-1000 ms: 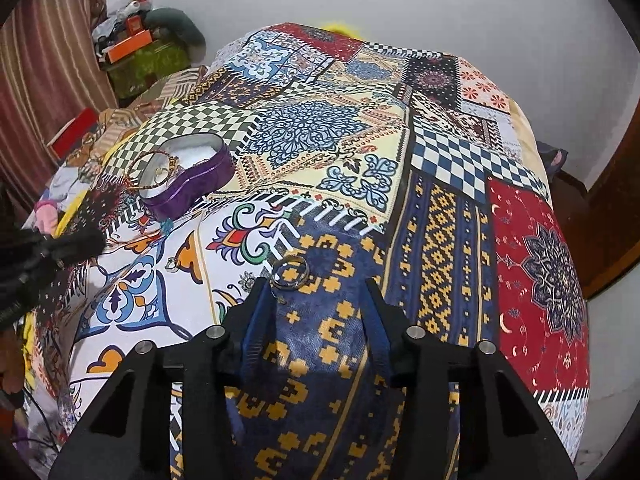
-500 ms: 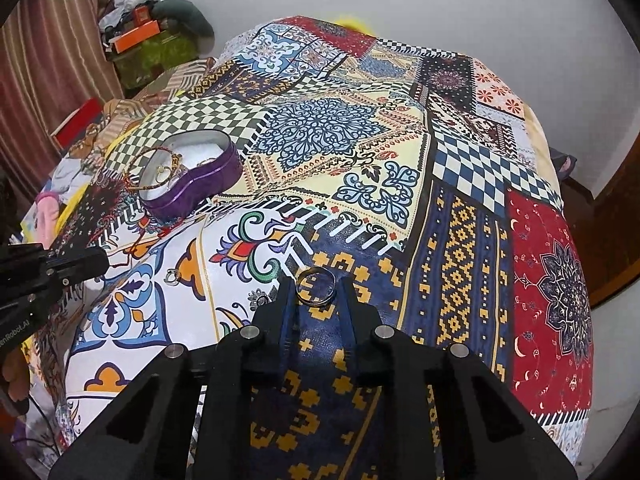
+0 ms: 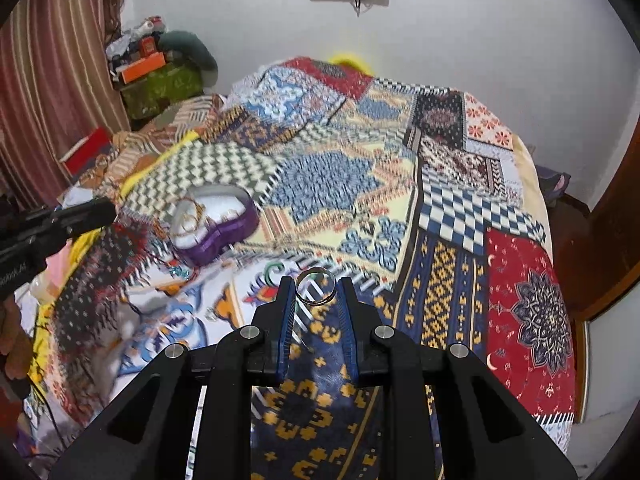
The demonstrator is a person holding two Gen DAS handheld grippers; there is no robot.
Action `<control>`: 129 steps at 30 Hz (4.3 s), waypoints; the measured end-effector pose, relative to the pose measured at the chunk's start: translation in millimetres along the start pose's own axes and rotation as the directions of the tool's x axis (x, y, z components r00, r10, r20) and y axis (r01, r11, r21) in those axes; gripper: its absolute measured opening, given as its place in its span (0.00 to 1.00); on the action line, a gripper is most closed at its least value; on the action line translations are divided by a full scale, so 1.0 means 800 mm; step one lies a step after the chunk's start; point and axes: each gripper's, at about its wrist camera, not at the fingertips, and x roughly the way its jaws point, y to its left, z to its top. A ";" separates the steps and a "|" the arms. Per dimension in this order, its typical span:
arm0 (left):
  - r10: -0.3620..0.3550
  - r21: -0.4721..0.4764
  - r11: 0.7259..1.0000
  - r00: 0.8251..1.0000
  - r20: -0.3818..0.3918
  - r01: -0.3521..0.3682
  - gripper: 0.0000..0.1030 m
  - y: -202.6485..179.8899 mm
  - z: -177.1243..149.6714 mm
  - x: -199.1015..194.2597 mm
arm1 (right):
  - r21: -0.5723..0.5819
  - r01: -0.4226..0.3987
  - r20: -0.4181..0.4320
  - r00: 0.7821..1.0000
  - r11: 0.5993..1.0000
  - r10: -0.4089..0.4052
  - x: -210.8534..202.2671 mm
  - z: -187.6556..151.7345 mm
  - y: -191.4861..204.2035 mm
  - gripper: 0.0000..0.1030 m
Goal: Organize jewelry
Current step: 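Carry the ring with the right tool while the left tool carries the bracelet to the purple tin, then open both tools to drop the bracelet and ring into the purple tin, then move both tools back over the quilt away from the tin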
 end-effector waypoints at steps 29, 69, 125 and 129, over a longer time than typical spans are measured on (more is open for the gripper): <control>0.080 0.020 0.996 0.990 0.116 -0.083 0.00 0.023 0.075 0.012 | -0.008 -0.110 0.098 0.989 0.994 0.110 0.013 0.082 0.058 0.19; 0.035 -0.065 0.997 0.985 -0.169 -0.047 0.02 0.098 -0.002 0.113 | -0.065 -0.158 -0.213 0.967 0.985 0.141 0.157 0.089 0.098 0.19; -0.034 0.131 0.989 0.971 -0.235 0.066 0.34 -0.059 -0.070 0.074 | 0.023 0.009 -0.041 0.999 1.000 -0.008 -0.009 -0.031 -0.023 0.38; -0.033 0.134 0.989 0.972 -0.233 0.065 0.34 -0.064 -0.073 0.082 | 0.018 -0.004 -0.057 0.998 1.000 0.005 -0.005 -0.042 -0.023 0.38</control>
